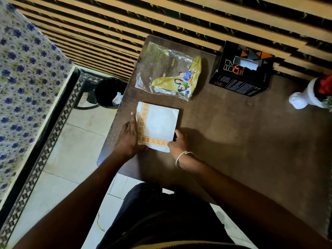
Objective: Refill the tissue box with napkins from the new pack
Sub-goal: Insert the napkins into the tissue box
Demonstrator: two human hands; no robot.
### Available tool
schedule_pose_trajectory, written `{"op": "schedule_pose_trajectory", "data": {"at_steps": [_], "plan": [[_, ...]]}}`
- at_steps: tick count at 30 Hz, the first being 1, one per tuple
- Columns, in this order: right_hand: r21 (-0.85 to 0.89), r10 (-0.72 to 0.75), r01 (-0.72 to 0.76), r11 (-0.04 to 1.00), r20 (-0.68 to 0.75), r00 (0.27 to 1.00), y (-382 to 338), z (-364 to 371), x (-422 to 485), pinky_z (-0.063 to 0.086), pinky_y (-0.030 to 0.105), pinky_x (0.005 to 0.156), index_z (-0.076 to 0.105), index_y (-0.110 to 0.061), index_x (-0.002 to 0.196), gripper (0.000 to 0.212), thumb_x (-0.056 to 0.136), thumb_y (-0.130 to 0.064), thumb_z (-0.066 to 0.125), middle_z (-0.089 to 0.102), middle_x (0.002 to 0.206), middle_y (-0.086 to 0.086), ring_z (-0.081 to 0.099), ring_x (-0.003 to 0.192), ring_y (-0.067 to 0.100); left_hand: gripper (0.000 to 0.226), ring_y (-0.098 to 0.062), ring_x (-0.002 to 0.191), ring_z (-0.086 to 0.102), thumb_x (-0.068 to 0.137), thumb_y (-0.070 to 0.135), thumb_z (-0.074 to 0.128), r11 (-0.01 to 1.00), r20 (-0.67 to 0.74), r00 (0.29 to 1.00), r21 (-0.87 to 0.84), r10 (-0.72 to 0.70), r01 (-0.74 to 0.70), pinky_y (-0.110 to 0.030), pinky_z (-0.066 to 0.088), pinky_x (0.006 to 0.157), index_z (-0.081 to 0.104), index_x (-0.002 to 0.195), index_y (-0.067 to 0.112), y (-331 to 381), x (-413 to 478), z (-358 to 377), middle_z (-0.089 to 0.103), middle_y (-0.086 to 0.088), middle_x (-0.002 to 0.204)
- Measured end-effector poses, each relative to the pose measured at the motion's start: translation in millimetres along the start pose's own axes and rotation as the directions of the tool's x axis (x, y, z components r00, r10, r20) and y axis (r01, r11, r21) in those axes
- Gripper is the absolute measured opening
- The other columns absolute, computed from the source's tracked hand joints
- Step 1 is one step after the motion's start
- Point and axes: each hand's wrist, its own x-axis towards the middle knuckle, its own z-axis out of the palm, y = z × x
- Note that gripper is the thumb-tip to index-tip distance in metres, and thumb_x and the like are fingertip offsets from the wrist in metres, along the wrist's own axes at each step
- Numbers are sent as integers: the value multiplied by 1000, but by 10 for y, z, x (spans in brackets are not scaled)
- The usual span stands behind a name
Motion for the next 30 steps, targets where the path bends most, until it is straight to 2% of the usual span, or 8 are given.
{"op": "schedule_pose_trajectory", "data": {"at_steps": [7,11,14,16,19,21,27,30], "plan": [[-40,-4,5,999,26,1000,-60,-15,-15,50,47,101,44,-20,143,68,79,-4,59,45,136,11,51,125,32,135,-36,136,27,67,39,85,1000,13,1000,11,-14,14,-45,28,113,-10,155,1,-34,57,-41,25,-18,159],[-4,-13,13,1000,29,999,-60,-33,-14,51,49,100,47,-19,140,62,81,-10,59,44,136,10,53,123,33,139,-36,137,26,65,43,87,1000,35,999,8,-3,3,-44,26,114,-12,155,3,-52,54,-44,22,-17,160],[77,14,-18,997,49,999,-47,1,2,54,51,95,44,-25,141,68,75,-29,60,44,139,6,54,124,31,150,-37,142,22,54,66,80,999,49,998,-29,-27,29,-46,22,117,-16,154,9,-70,68,-69,14,-15,163],[114,19,-23,993,35,999,-39,8,45,54,51,94,45,-27,140,75,67,-40,58,45,139,6,56,123,33,144,-35,148,15,57,81,68,995,-5,998,-83,-63,62,-50,16,121,-16,155,17,-38,55,-90,7,-9,166],[128,-20,26,991,-50,999,-173,-162,-31,40,50,109,33,-16,150,71,85,-25,59,30,153,12,39,138,33,118,-27,153,4,76,75,59,981,-165,981,-179,-107,76,-52,7,122,-9,157,23,141,47,-137,1,-2,167],[126,-48,64,990,-128,991,-200,-297,26,27,48,117,26,-15,153,72,89,-20,57,20,160,13,24,146,31,104,-21,153,3,84,72,50,981,-238,968,-193,-81,34,-51,7,123,-5,157,24,300,113,-178,2,-2,167],[241,-92,158,958,-264,960,-276,-656,132,25,45,119,20,-25,154,76,89,-20,59,12,164,7,16,150,28,88,-18,154,4,94,65,42,984,-230,970,-135,80,-114,-47,8,123,2,158,20,818,457,-142,7,-1,167],[319,-74,209,924,-388,919,-307,-915,182,22,39,120,20,-22,155,77,90,-19,60,13,164,6,16,150,25,88,-18,154,4,94,66,40,979,-195,971,-121,136,-161,-45,11,122,5,158,18,1047,628,-86,9,-3,166]]}}
